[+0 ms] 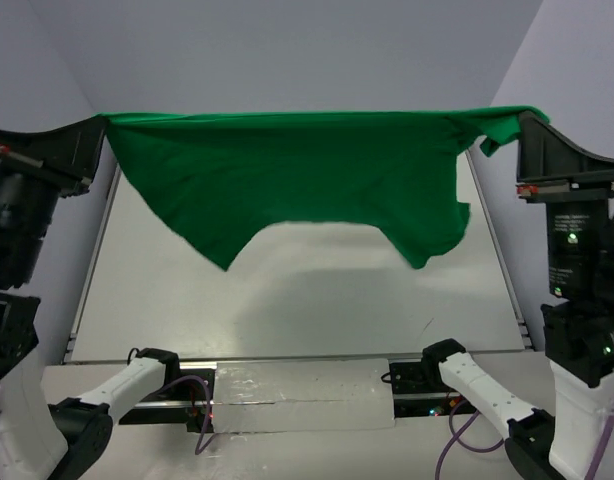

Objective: Fold and stack the t-shirts
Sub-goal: Flatten out the tshirt

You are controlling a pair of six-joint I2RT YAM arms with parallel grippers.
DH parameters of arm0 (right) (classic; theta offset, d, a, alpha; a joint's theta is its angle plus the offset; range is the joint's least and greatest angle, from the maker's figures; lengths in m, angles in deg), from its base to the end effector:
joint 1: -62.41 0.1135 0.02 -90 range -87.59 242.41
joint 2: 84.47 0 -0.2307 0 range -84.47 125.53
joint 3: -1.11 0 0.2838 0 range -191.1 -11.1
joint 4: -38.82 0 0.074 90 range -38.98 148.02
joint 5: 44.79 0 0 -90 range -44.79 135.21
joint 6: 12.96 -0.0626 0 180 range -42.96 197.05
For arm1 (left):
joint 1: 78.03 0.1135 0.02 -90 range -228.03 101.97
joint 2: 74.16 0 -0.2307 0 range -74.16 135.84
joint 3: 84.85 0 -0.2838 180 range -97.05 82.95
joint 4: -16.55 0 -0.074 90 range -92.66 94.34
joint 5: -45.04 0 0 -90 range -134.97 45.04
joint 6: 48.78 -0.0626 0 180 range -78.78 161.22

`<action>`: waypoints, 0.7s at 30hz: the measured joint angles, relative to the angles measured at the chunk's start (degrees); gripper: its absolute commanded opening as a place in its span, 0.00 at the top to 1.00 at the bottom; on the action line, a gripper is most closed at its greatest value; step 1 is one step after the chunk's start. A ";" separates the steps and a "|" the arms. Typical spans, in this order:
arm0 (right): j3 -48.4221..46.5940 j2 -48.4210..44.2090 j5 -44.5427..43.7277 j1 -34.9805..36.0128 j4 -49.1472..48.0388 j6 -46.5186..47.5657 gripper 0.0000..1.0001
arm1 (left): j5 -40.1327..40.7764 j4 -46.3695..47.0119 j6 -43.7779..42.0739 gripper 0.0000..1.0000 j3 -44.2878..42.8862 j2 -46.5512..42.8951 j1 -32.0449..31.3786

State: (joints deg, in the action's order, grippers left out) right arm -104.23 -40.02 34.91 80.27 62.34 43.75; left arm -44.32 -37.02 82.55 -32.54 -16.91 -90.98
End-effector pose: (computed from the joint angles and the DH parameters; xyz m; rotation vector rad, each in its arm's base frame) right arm 0.0997 0.0204 0.6053 0.2957 0.9078 0.7435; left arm 0.1180 -0.0264 0.6146 -0.3329 1.2760 -0.8045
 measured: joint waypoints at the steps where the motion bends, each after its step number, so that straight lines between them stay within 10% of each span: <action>1: -1.76 0.00 0.51 0.00 0.77 0.72 0.91 | -0.58 0.02 0.02 0.90 -0.85 -0.50 0.00; 11: -4.29 -5.04 3.58 0.00 6.69 5.54 0.91 | -4.09 0.24 1.60 0.90 3.22 -3.14 0.00; 21: 15.57 4.64 3.38 -0.02 4.32 9.09 0.91 | 0.71 4.36 2.73 0.90 35.26 -0.87 0.53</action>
State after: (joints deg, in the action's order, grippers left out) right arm -88.66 -35.38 38.28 80.25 66.66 52.84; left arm -43.60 -32.66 85.27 2.72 -17.78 -90.45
